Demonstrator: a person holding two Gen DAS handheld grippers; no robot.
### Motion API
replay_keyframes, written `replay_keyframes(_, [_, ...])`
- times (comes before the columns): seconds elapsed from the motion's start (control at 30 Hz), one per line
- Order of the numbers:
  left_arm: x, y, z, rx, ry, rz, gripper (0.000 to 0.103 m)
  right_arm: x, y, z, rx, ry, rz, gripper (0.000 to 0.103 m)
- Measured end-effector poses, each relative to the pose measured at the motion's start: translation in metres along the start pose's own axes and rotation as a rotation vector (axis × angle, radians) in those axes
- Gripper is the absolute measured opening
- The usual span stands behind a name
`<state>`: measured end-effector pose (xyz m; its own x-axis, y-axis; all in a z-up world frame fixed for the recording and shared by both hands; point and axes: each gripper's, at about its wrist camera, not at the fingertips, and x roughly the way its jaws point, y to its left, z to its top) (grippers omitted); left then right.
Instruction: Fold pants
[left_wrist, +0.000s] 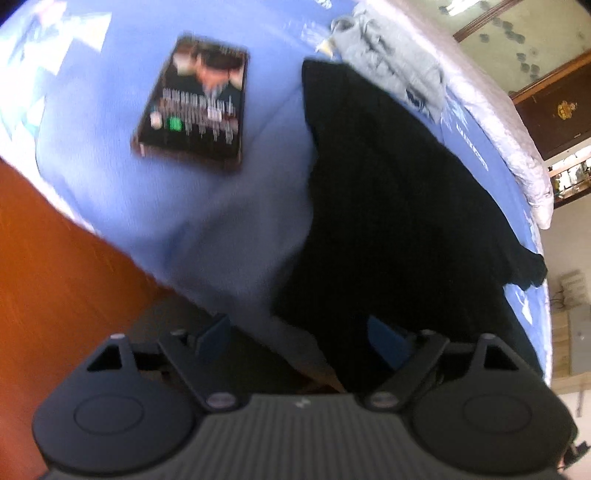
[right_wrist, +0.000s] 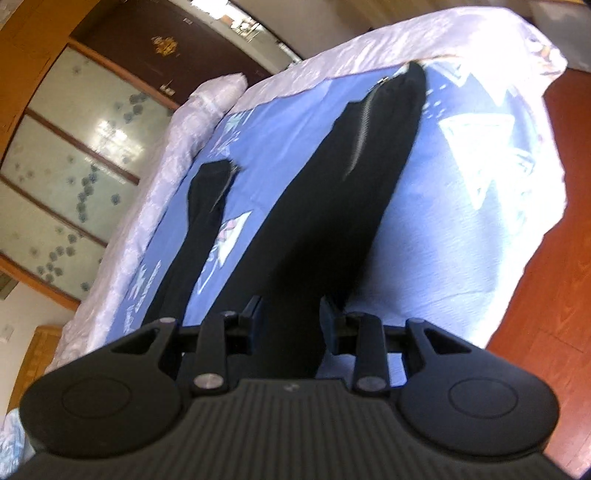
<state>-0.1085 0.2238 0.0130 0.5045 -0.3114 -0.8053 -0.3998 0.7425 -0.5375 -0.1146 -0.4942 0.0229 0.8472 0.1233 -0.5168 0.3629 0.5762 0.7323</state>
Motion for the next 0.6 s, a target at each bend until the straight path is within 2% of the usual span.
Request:
replay_keyframes(0.07, [0.01, 0.003, -0.004, -0.018, 0.021, -0.012, 0.088, 0.004, 0.005, -0.003, -0.012, 0.017, 0.031, 0.036])
replay_keyframes(0.17, [0.034, 0.009, -0.005, -0.096, 0.071, -0.041, 0.088, 0.011, 0.011, -0.011, -0.027, 0.052, 0.061, 0.036])
replay_keyframes(0.2, [0.041, 0.011, -0.005, -0.128, 0.089, -0.053, 0.083, 0.015, 0.013, -0.013, -0.028, 0.065, 0.063, 0.036])
replay_keyframes(0.27, [0.048, 0.01, -0.005, -0.154, 0.11, -0.089, 0.059, 0.019, 0.017, -0.018, -0.03, 0.085, 0.065, 0.036])
replay_keyframes(0.3, [0.048, 0.008, -0.004, -0.147, 0.116, -0.114, 0.034, 0.02, 0.018, -0.019, -0.034, 0.093, 0.067, 0.036])
replay_keyframes(0.33, [0.045, 0.006, -0.003, -0.131, 0.113, -0.138, 0.016, 0.02, 0.021, -0.02, -0.041, 0.099, 0.069, 0.036])
replay_keyframes(0.4, [0.032, 0.001, -0.002, -0.093, 0.086, -0.117, 0.014, 0.021, 0.026, -0.02, -0.06, 0.107, 0.067, 0.037])
replay_keyframes(0.47, [0.013, -0.003, -0.002, -0.051, 0.033, -0.128, 0.013, 0.022, 0.025, -0.021, -0.063, 0.108, 0.069, 0.037])
replay_keyframes(0.57, [-0.028, -0.004, -0.002, 0.016, -0.114, -0.147, 0.013, 0.024, 0.031, -0.025, -0.08, 0.114, 0.077, 0.037])
replay_keyframes(0.6, [-0.034, -0.001, -0.001, 0.021, -0.139, -0.136, 0.013, 0.027, 0.033, -0.026, -0.093, 0.124, 0.073, 0.037])
